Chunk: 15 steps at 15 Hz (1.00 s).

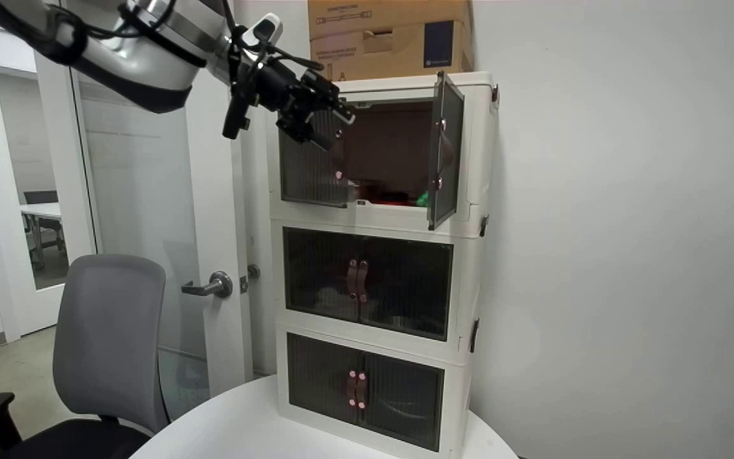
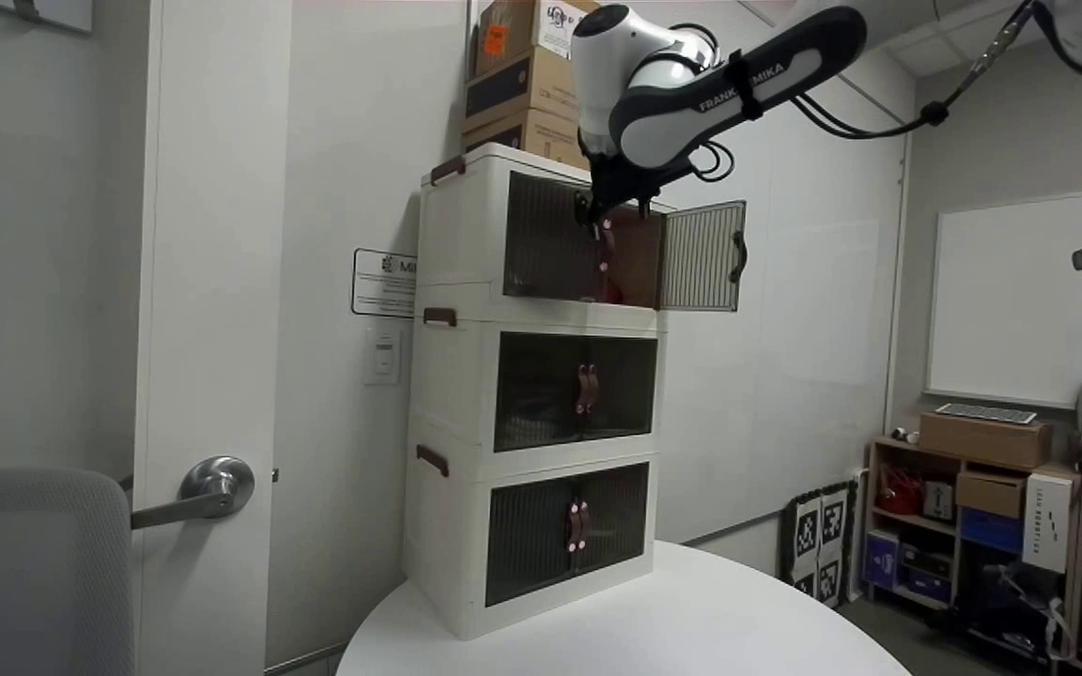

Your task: Close the topmost compartment doors

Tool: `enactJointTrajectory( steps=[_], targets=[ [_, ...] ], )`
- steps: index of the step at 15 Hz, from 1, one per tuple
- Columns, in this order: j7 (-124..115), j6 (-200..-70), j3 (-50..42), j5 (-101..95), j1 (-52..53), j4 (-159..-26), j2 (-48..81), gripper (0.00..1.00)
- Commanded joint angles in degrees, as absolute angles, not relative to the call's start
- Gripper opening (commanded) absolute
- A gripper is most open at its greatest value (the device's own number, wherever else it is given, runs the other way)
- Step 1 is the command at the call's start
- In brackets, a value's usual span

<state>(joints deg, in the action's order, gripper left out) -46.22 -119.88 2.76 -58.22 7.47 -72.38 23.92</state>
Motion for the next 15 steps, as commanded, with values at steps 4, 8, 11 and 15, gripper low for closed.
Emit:
enactJointTrajectory(
  steps=[4,8,11,15],
  targets=[
    [-27.66,-133.18,3.99,-48.47,-0.66,-63.15,29.96,1.0],
    [-17.59,-135.99,7.44,-40.53,-4.81,-63.37,28.88,1.0],
    [-7.74,-133.67,11.9,-31.38,-8.31,-65.33,25.89,1.0],
    [-0.22,-125.18,14.21,-24.82,-11.02,-67.63,20.36,1.0]
  ],
)
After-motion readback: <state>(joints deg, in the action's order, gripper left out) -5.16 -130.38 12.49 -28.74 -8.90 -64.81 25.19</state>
